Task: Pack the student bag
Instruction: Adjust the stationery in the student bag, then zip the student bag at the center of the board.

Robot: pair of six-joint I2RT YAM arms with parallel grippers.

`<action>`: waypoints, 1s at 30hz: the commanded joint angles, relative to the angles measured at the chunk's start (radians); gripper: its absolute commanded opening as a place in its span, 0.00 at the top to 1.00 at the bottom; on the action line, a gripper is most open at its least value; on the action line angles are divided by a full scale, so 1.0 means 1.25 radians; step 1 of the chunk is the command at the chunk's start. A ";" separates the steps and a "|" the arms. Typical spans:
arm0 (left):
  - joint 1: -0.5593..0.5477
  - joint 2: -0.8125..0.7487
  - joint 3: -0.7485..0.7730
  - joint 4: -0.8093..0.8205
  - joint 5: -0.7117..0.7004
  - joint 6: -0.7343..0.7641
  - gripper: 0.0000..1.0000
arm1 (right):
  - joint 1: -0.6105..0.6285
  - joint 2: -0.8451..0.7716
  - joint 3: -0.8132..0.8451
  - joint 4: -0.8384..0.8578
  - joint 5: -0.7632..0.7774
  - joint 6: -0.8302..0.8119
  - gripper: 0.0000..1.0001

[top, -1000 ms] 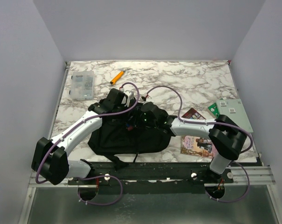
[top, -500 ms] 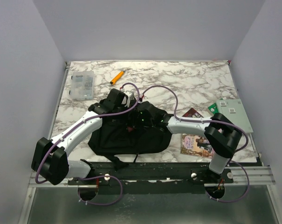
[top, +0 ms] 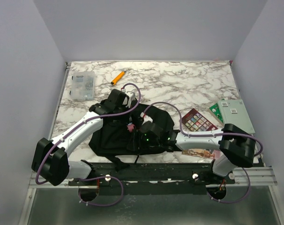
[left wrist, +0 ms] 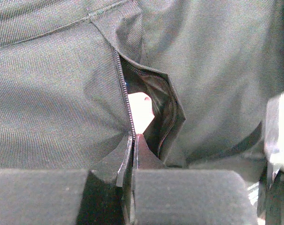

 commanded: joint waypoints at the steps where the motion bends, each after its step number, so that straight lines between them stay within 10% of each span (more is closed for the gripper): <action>1: -0.007 -0.011 -0.002 0.005 0.037 -0.005 1.00 | 0.045 0.035 0.006 0.079 0.061 0.011 0.36; 16: -0.008 -0.011 -0.009 0.011 0.059 -0.009 0.99 | 0.071 0.108 0.048 0.048 0.218 -0.026 0.54; 30: -0.008 -0.015 -0.009 0.014 0.046 -0.012 1.00 | 0.075 0.066 0.045 0.044 0.249 -0.041 0.49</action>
